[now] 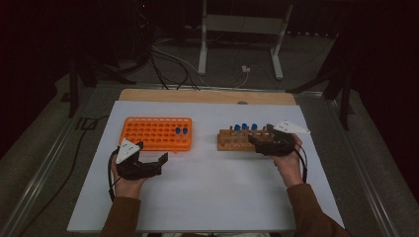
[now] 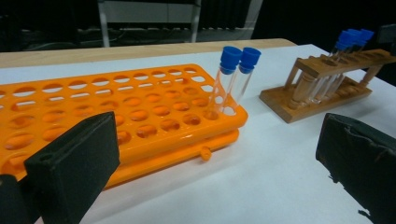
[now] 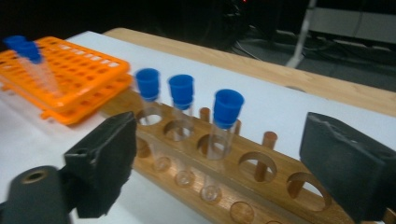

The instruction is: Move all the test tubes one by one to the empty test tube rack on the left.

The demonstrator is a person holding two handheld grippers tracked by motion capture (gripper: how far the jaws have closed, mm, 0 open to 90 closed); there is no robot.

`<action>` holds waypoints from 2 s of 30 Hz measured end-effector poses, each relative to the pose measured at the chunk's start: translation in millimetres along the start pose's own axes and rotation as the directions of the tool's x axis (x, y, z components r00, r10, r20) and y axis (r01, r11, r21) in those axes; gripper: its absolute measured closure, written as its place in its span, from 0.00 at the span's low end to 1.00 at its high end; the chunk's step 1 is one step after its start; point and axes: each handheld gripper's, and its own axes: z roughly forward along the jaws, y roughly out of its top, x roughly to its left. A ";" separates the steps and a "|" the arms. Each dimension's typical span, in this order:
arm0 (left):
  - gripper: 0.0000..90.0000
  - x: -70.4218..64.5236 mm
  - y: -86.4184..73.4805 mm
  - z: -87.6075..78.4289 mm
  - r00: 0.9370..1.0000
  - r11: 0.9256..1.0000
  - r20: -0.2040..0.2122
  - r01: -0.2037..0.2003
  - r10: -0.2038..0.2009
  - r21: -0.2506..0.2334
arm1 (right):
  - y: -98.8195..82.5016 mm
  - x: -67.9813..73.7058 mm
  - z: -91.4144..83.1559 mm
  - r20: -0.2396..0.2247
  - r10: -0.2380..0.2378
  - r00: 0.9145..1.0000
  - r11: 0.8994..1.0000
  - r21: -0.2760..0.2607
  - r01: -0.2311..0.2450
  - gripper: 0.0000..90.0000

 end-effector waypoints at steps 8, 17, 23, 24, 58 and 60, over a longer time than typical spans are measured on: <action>0.01 0.8 -1.3 1.8 1.000 1.000 -0.007 0.001 0.000 0.014 | -1.7 -7.1 12.2 -0.005 0.029 1.000 0.999 0.015 -0.029 0.23; 0.01 0.2 -2.1 2.3 1.000 1.000 -0.015 -0.003 0.003 0.023 | -6.1 -8.6 19.7 -0.036 0.011 0.999 1.000 0.008 -0.011 0.73; 0.01 1.4 -1.6 -0.1 1.000 1.000 -0.024 0.007 -0.007 0.004 | -7.8 -7.9 23.3 -0.043 0.012 0.999 1.000 0.008 -0.011 0.84; 0.01 1.7 -1.7 -0.3 1.000 1.000 -0.026 0.009 -0.009 0.004 | -7.7 -6.9 23.5 -0.036 0.003 0.999 1.000 0.007 -0.003 0.84; 0.01 -2.1 -4.4 4.2 0.998 0.998 0.005 -0.058 0.058 -0.005 | 14.8 -2.3 11.2 -0.021 -0.032 0.999 0.999 0.003 0.032 0.85; 0.01 -2.8 -4.1 5.5 0.998 0.998 0.002 -0.062 0.062 -0.003 | 17.1 -2.9 8.9 -0.018 -0.029 0.999 1.000 0.002 0.029 0.85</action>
